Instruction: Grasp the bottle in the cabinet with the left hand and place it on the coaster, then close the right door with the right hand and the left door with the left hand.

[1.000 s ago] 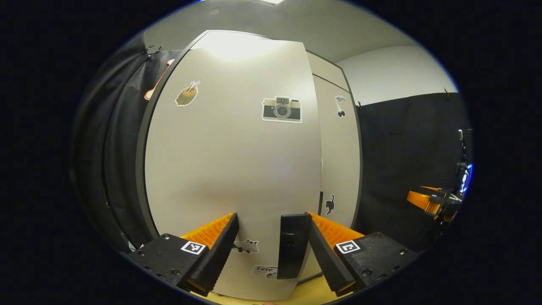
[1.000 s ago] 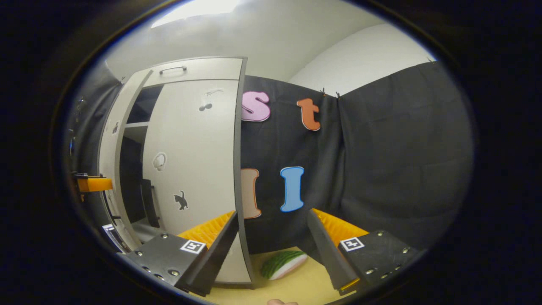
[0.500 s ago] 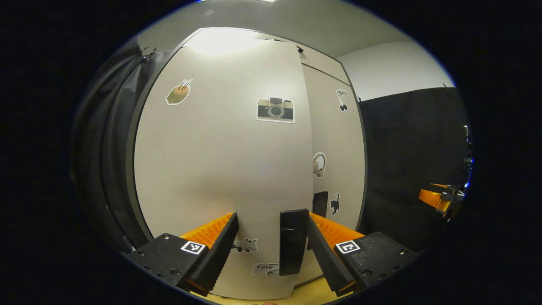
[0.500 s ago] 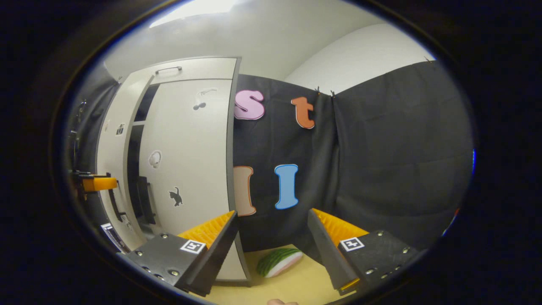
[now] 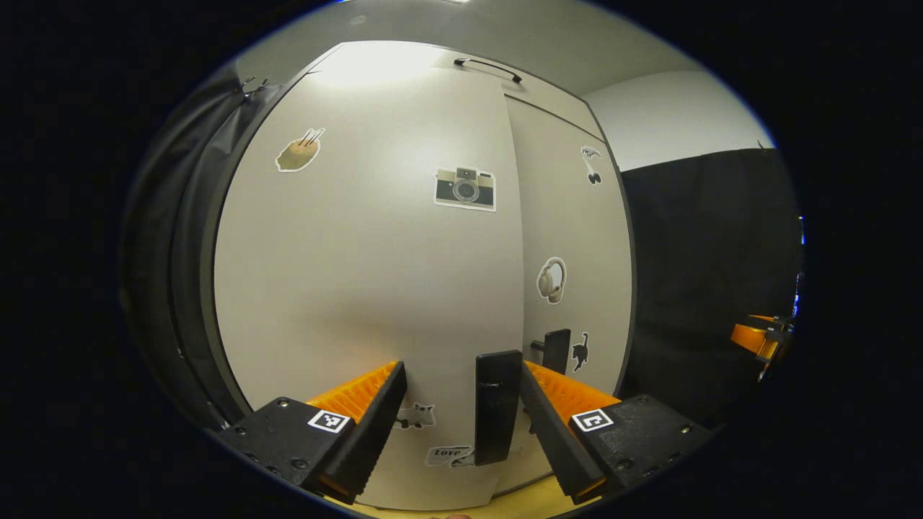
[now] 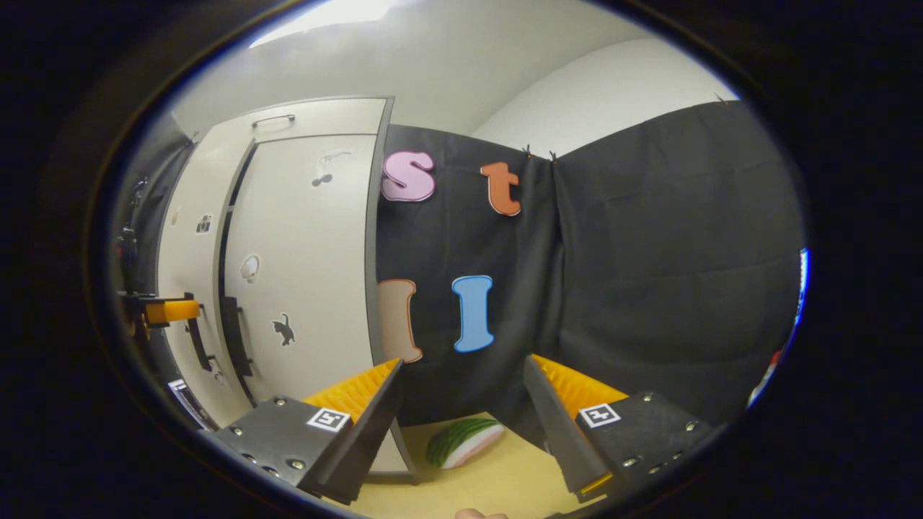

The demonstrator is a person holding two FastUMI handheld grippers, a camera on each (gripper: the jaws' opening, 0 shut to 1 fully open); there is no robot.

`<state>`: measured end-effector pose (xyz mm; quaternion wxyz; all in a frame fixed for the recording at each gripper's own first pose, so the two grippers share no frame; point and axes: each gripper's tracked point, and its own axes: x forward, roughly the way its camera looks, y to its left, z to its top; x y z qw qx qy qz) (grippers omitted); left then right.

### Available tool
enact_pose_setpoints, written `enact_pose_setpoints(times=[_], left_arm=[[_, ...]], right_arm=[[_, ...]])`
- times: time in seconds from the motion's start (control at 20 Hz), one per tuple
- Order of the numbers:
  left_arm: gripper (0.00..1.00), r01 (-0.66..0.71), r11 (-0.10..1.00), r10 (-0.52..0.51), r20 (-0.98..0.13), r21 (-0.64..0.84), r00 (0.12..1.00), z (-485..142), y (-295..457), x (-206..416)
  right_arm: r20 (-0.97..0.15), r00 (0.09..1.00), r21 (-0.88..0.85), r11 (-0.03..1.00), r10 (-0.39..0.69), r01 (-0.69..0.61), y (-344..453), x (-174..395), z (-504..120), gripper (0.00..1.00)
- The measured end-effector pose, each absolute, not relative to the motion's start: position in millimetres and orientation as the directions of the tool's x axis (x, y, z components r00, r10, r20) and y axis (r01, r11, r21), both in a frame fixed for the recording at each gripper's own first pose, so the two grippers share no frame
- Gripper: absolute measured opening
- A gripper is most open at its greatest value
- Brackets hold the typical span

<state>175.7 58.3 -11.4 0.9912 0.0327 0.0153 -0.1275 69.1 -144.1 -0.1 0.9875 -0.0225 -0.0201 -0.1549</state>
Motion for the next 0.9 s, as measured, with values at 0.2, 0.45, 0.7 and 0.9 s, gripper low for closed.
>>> enact_pose_setpoints(times=[0.2, 0.45, 0.7, 0.9], left_arm=[[0.96, 0.255, 0.965, -0.253, -0.040, 0.054, 0.967, -13, 58, 181], [0.92, 0.259, 0.965, -0.258, -0.042, 0.029, 0.965, -15, 58, 187], [0.92, 0.262, 0.965, -0.261, -0.046, 0.026, 0.964, -17, 58, 189], [0.92, 0.258, 0.966, -0.257, -0.049, 0.023, 0.965, -17, 58, 191]], right_arm=[[0.045, 0.947, -0.039, 0.947, -0.317, 0.319, -151, 67, -1, 1.00], [0.049, 0.946, -0.039, 0.946, -0.321, 0.323, -152, 69, 1, 1.00], [0.053, 0.948, -0.044, 0.947, -0.315, 0.317, -150, 71, 0, 1.00], [0.051, 0.953, -0.039, 0.953, -0.299, 0.301, -146, 72, 0, 1.00]])
